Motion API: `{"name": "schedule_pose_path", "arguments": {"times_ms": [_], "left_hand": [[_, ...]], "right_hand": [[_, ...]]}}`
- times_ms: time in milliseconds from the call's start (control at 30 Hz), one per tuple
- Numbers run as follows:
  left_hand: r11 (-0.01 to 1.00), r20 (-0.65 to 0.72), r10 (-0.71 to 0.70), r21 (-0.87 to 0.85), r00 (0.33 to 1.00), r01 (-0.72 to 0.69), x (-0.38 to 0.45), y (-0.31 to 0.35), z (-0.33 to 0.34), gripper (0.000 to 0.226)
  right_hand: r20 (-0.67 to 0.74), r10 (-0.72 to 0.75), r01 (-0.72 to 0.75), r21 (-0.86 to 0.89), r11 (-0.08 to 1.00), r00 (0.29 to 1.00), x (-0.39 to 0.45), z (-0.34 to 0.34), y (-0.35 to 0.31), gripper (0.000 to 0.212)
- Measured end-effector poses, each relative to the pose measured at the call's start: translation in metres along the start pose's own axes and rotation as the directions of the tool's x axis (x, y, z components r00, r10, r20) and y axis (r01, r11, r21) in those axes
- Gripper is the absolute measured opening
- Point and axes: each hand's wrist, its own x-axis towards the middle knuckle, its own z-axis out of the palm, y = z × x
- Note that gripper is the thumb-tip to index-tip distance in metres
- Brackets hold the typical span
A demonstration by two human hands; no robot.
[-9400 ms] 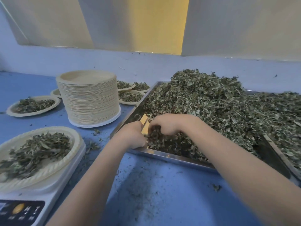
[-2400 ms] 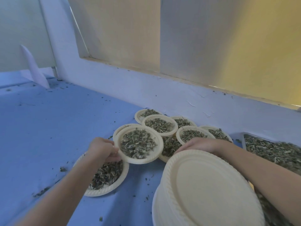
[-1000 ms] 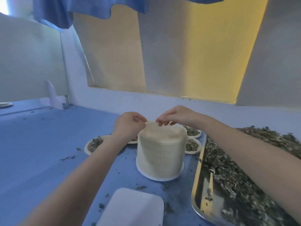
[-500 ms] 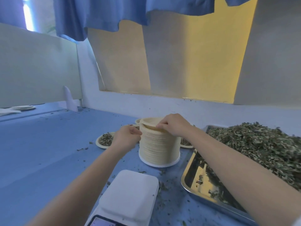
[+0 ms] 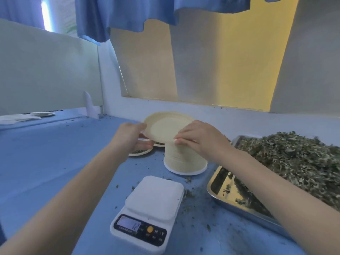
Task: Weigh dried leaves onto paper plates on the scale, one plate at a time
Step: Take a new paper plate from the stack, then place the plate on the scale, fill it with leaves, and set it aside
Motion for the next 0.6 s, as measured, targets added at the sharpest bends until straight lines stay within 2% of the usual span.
{"name": "schedule_pose_path", "arguments": {"times_ms": [100, 200, 300, 367, 600], "left_hand": [[0.985, -0.013, 0.019, 0.174, 1.0, -0.016, -0.024, -0.029, -0.025, 0.015], [0.949, -0.038, -0.058, 0.309, 0.998, 0.067, -0.042, -0.067, -0.037, 0.012], [0.894, -0.057, -0.125, 0.426, 0.99, 0.138, -0.047, -0.101, -0.04, 0.012], [0.853, -0.076, -0.116, 0.503, 0.99, 0.139, -0.045, -0.116, -0.041, 0.009], [0.798, -0.111, -0.114, 0.581, 0.987, 0.158, -0.04, -0.133, -0.036, 0.007]], "right_hand": [[0.029, -0.059, 0.057, 0.072, 0.996, 0.998, -0.029, 0.019, -0.018, 0.024], [0.11, -0.104, 0.091, 0.114, 0.989, 0.988, -0.055, 0.05, -0.03, 0.025], [0.185, -0.095, 0.07, 0.137, 0.988, 0.978, -0.075, 0.077, -0.033, 0.029], [0.203, -0.068, 0.042, 0.131, 0.991, 0.977, -0.083, 0.087, -0.033, 0.031], [0.276, -0.047, 0.015, 0.117, 0.993, 0.96, -0.09, 0.091, -0.029, 0.031]]}}
